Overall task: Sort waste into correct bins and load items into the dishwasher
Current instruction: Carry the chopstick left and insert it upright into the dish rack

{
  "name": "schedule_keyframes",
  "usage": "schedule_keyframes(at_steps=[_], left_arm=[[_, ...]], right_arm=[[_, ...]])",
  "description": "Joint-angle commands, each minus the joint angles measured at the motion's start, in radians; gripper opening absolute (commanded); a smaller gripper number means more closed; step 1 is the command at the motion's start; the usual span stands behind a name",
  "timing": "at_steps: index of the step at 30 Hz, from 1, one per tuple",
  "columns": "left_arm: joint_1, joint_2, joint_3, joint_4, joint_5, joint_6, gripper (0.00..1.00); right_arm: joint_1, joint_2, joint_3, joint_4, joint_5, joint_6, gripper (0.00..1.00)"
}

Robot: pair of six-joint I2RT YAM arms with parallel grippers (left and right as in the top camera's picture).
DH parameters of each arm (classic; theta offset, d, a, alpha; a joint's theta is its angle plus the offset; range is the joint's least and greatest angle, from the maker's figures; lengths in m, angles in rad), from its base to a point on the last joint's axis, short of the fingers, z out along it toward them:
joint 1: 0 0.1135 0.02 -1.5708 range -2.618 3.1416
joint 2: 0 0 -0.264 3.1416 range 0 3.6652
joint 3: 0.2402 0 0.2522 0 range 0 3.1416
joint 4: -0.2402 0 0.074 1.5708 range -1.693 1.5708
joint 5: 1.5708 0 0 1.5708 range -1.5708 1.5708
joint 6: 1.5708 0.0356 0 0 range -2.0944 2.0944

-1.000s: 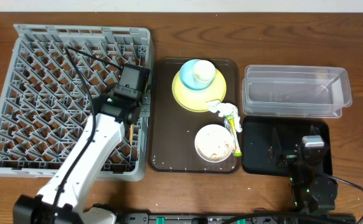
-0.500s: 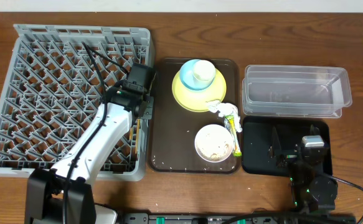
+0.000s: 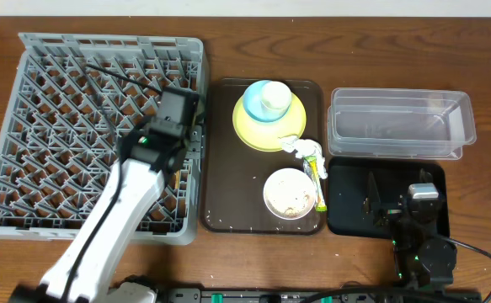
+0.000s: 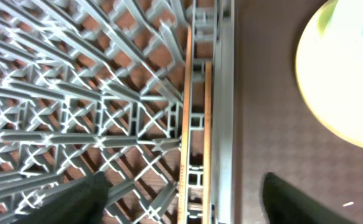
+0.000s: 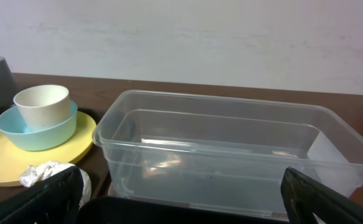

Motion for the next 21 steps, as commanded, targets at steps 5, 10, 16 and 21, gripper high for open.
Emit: schedule_keyframes(at_steps=[5,10,16,21], left_arm=[[0.002,-0.165,0.006,-0.021,0.005,-0.028,0.86],[0.002,-0.193,0.006,-0.021,0.005,-0.028,0.89],[0.002,-0.187,0.005,-0.021,0.005,-0.028,0.9],[0.002,-0.187,0.005,-0.021,0.005,-0.028,0.9]], right_arm=[[-0.016,-0.004,-0.001,-0.004,-0.008,0.014,0.99],[-0.016,-0.004,-0.001,-0.002,-0.008,0.014,0.99],[-0.016,-0.004,-0.001,-0.002,-0.011,0.014,0.99],[-0.015,-0.004,-0.001,0.048,-0.165,0.137,0.99]])
